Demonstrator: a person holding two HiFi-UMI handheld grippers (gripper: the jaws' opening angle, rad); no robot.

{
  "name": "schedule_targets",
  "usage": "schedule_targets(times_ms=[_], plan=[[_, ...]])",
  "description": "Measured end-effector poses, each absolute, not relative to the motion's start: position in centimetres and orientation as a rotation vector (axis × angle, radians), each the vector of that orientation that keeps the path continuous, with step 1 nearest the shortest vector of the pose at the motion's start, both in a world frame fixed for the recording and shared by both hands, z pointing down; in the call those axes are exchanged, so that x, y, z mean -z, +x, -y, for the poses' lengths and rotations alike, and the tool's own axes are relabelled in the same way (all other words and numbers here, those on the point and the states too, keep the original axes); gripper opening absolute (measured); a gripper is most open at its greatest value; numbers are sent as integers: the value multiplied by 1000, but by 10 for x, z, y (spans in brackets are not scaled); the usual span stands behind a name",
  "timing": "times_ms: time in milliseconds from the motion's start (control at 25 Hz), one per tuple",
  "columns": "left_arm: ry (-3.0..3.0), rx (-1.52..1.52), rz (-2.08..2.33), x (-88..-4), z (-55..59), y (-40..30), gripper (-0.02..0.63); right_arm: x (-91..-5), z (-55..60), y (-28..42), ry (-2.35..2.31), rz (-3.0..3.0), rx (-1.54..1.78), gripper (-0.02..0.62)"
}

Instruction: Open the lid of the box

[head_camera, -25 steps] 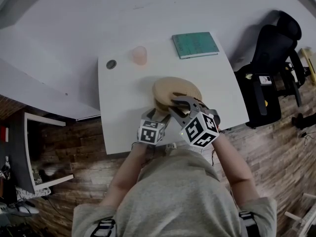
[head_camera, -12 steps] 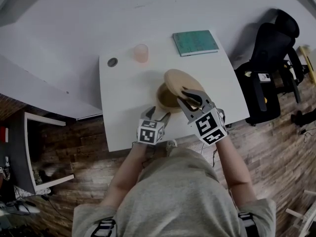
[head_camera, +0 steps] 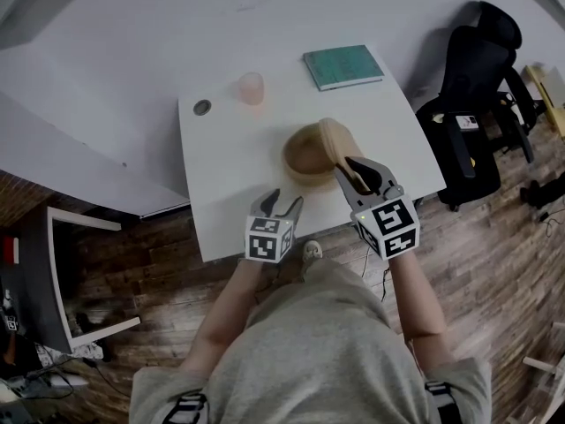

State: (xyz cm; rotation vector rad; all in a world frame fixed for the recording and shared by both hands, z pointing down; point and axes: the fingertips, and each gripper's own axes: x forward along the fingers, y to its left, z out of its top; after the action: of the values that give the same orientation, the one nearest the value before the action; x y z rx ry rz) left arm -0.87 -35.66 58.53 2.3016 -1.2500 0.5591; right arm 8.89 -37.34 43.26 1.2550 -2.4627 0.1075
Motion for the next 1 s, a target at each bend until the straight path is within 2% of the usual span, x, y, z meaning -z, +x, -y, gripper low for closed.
schedule_targets(times_ms=[480, 800, 1000], plan=[[2311, -502, 1357, -560, 291, -43, 95, -434, 292, 87, 1447, 2530, -320, 81], [2306, -406, 1421, -536, 246, -68, 39, -441, 237, 74, 1491, 2532, -389, 81], [2319, -346, 1407, -522, 216, -72, 25, -440, 206, 64, 1497, 2547, -397, 81]])
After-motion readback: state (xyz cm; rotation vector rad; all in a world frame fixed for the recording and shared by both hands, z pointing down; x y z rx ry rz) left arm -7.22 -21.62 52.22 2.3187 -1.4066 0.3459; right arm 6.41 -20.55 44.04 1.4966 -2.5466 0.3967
